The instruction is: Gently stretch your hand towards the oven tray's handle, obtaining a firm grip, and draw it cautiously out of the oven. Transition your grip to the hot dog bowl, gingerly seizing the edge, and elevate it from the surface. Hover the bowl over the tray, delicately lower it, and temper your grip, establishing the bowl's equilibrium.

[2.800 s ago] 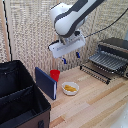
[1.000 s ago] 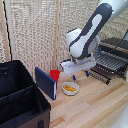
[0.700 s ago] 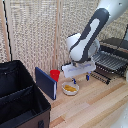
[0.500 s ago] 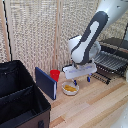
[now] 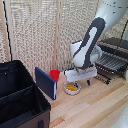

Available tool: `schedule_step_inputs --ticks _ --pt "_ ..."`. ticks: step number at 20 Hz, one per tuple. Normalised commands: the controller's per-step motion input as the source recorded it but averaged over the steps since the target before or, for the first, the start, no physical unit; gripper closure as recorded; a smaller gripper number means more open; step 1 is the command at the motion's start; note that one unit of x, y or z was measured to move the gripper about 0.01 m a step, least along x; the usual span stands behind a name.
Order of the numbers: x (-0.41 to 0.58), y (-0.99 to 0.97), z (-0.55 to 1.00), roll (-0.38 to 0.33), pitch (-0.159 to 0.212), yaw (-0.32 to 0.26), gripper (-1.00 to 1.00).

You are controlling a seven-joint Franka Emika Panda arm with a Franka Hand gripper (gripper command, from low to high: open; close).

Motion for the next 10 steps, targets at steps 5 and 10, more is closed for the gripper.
schedule_step_inputs --ticks 5,10 --pt "0.017 -0.03 -0.11 0.025 0.033 0.037 1.0" --pt "0.113 0.01 0.0 0.002 -0.005 0.03 1.0"
